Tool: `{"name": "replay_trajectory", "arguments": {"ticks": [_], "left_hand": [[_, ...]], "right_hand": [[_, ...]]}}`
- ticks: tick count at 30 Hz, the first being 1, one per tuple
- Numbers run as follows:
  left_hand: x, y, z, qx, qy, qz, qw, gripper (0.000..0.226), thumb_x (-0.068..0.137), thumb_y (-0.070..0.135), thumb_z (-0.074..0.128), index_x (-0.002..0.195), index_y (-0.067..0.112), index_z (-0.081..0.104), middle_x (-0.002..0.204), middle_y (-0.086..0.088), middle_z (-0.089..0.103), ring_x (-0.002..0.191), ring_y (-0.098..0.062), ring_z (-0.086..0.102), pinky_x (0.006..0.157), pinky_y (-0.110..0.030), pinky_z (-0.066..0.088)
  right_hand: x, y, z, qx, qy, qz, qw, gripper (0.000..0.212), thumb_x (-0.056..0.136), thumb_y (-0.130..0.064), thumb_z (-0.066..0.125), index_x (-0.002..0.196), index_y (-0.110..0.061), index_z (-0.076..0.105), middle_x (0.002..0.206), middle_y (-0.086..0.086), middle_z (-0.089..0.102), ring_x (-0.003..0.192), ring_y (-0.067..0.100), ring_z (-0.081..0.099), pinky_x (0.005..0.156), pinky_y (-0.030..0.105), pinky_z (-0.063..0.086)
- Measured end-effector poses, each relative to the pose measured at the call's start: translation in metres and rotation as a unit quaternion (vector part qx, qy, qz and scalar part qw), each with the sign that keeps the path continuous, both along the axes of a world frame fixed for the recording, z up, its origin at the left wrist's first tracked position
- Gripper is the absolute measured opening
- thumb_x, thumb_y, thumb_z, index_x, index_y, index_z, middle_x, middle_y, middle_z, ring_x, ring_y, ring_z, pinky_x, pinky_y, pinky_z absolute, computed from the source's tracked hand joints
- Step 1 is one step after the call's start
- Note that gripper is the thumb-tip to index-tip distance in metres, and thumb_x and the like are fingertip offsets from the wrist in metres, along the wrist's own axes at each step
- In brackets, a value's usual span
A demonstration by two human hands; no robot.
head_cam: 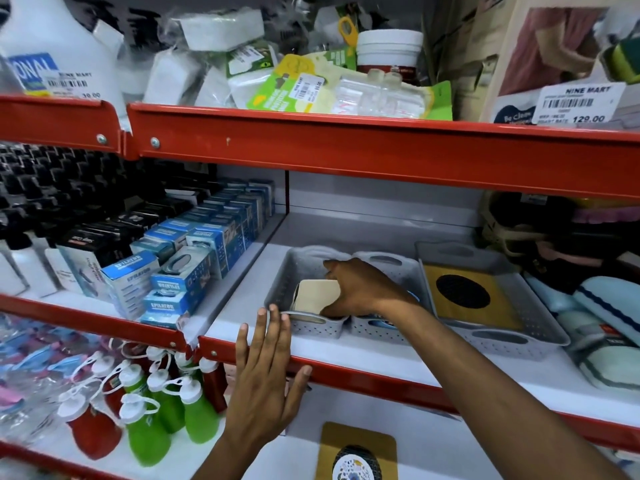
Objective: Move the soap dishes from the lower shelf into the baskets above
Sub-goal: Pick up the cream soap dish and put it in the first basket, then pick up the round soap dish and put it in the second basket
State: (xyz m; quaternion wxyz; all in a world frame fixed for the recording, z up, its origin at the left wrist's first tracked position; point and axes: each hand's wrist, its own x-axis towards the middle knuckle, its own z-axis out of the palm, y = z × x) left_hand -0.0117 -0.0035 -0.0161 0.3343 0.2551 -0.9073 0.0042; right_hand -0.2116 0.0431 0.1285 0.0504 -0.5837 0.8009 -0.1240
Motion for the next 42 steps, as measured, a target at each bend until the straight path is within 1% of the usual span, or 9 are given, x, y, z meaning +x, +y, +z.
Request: {"name": "replay_trajectory", "arguments": {"ticks": [6,10,15,17,20,23,31,37,42], "left_hand": [[-0.001,-0.002,-0.003,-0.013,0.008,0.002,1.0,0.076,0.098,0.052,0.033,0.156,0.004,0.021,0.169,-0.015,0.013,0.157,-0.029,0.01,0.126,-0.053,0.011],[-0.001,-0.001,-0.003,-0.015,0.012,0.0,1.0,0.076,0.097,0.051,0.035,0.155,0.004,0.022,0.168,-0.016,0.014,0.157,-0.029,0.009,0.126,-0.053,0.009],[-0.002,0.0,-0.001,-0.008,0.007,0.001,1.0,0.076,0.098,0.053,0.032,0.156,0.005,0.02,0.169,-0.014,0.011,0.158,-0.028,0.009,0.127,-0.051,0.007],[-0.002,0.0,0.0,-0.007,0.008,0.0,1.0,0.076,0.098,0.053,0.031,0.156,0.005,0.019,0.169,-0.014,0.011,0.158,-0.028,0.009,0.128,-0.05,0.006],[0.0,0.0,0.0,-0.004,0.008,-0.001,1.0,0.077,0.098,0.053,0.031,0.156,0.006,0.018,0.169,-0.015,0.012,0.158,-0.028,0.009,0.128,-0.049,0.004],[-0.002,0.0,-0.001,-0.006,0.011,0.004,1.0,0.077,0.098,0.054,0.03,0.156,0.005,0.019,0.168,-0.015,0.013,0.157,-0.029,0.01,0.129,-0.049,0.003],[-0.003,0.0,-0.002,-0.007,0.001,0.014,1.0,0.078,0.097,0.054,0.031,0.156,0.005,0.018,0.168,-0.018,0.014,0.157,-0.032,0.012,0.125,-0.058,0.014],[-0.003,0.001,-0.003,-0.006,0.001,0.017,1.0,0.079,0.097,0.054,0.032,0.157,0.005,0.016,0.168,-0.017,0.011,0.157,-0.031,0.009,0.125,-0.059,0.013],[-0.002,0.002,-0.002,-0.007,-0.01,0.022,1.0,0.079,0.097,0.053,0.034,0.157,0.005,0.016,0.168,-0.017,0.01,0.158,-0.03,0.007,0.126,-0.058,0.012]], "right_hand": [[-0.004,-0.004,0.0,0.025,-0.003,0.018,1.0,0.038,0.063,-0.043,0.083,0.087,-0.024,0.06,0.088,-0.004,0.069,0.081,0.019,0.065,0.073,0.038,0.057],[-0.005,-0.004,-0.001,0.032,-0.026,0.022,0.999,0.048,0.068,-0.04,0.084,0.106,-0.016,0.066,0.112,0.003,0.073,0.098,0.021,0.067,0.089,0.043,0.056],[-0.003,0.0,0.0,0.049,0.003,0.017,0.999,0.045,0.083,-0.045,0.073,0.116,-0.017,0.063,0.119,0.004,0.07,0.09,0.015,0.06,0.078,0.033,0.05],[0.002,0.008,0.005,0.039,0.033,0.011,0.999,0.05,0.088,-0.046,0.067,0.127,-0.018,0.056,0.128,0.007,0.066,0.102,0.021,0.06,0.087,0.038,0.051],[0.016,0.03,0.008,-0.007,0.074,0.005,0.997,0.073,0.094,-0.048,0.058,0.154,-0.023,0.023,0.162,0.003,0.028,0.148,0.024,0.026,0.123,0.039,0.018],[0.031,0.061,-0.007,-0.12,0.107,0.022,0.987,0.078,0.097,-0.052,0.05,0.157,-0.029,0.006,0.167,-0.004,0.002,0.153,0.012,-0.005,0.125,0.034,-0.002],[0.035,0.141,-0.099,-0.348,0.197,0.13,0.907,0.053,0.089,-0.015,0.068,0.139,-0.01,0.053,0.15,0.01,0.047,0.145,0.027,0.037,0.116,0.048,0.036],[0.025,0.179,-0.203,-0.237,0.193,0.199,0.931,0.051,0.086,-0.018,0.066,0.137,-0.014,0.057,0.146,0.005,0.053,0.14,0.024,0.045,0.117,0.042,0.036],[0.027,0.175,-0.289,-0.01,0.026,0.031,0.999,0.066,0.09,-0.046,0.053,0.15,-0.026,0.034,0.161,-0.008,0.024,0.15,0.015,0.019,0.121,0.038,0.026]]}}
